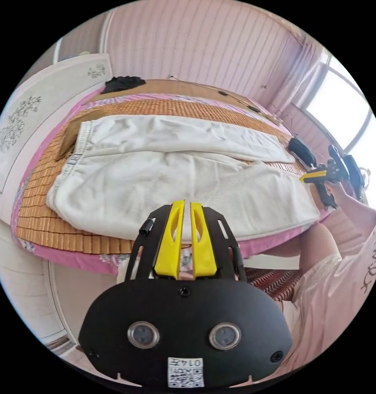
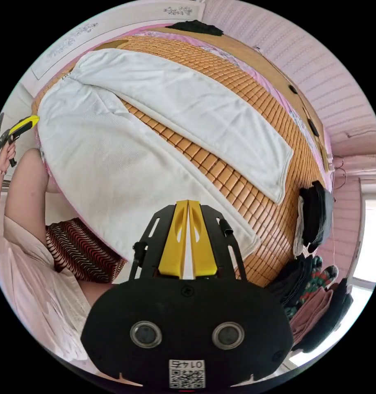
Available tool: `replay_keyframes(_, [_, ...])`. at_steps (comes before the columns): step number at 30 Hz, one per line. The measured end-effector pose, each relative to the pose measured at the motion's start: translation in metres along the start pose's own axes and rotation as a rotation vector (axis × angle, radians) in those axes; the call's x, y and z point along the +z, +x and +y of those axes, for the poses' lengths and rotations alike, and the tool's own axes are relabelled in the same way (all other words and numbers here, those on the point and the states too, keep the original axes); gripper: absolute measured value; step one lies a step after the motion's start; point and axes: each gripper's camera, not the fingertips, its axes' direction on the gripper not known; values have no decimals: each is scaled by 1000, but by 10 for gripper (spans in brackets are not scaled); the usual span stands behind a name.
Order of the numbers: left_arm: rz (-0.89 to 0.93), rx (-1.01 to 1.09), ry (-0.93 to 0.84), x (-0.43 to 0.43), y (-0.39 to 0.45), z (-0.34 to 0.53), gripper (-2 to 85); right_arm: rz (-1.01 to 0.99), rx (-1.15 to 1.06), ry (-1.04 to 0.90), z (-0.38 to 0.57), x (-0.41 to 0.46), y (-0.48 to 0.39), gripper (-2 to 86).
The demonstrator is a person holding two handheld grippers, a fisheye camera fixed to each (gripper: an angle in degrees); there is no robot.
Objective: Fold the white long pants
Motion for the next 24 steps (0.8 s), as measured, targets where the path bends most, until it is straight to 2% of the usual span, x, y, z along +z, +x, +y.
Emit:
replay_keyframes(2, [45,83,-57,22,32,-12,23,-21,156,-21,53,15,9,-5])
replay_keyframes(5, [78,177,-102,54,75,-28,13,17,275,-39,87,34,8,-4])
replay_keyframes(7, [73,221,-156,74,94,-35,8,41,297,-87,95,52,5,-4])
replay_keyframes(10, [-34,324,-252,105,118,-34,0,62,308,-52,105,52,3,-3])
replay_keyframes(11, [-38,342,-221,104,121,-31,-3,65,299,-60,109,54,4,-3])
replay_keyframes(16, [-12,281,-249,109,126,-32,-9,-51,339,-10,131,56,22,-4])
replay_keyframes(18, [1,273,-241,109,130,-31,-10,6,355,-3,137,55,22,-4])
replay_keyframes(19, [18,264,-242,109,130,-30,-10,136,337,-54,139,61,16,-4])
replay_keyframes(20, [49,253,-250,111,131,-29,-10,182,306,-60,142,66,13,-4])
replay_keyframes(24, [5,295,-274,109,143,-21,-9,92,326,-43,158,68,29,-4])
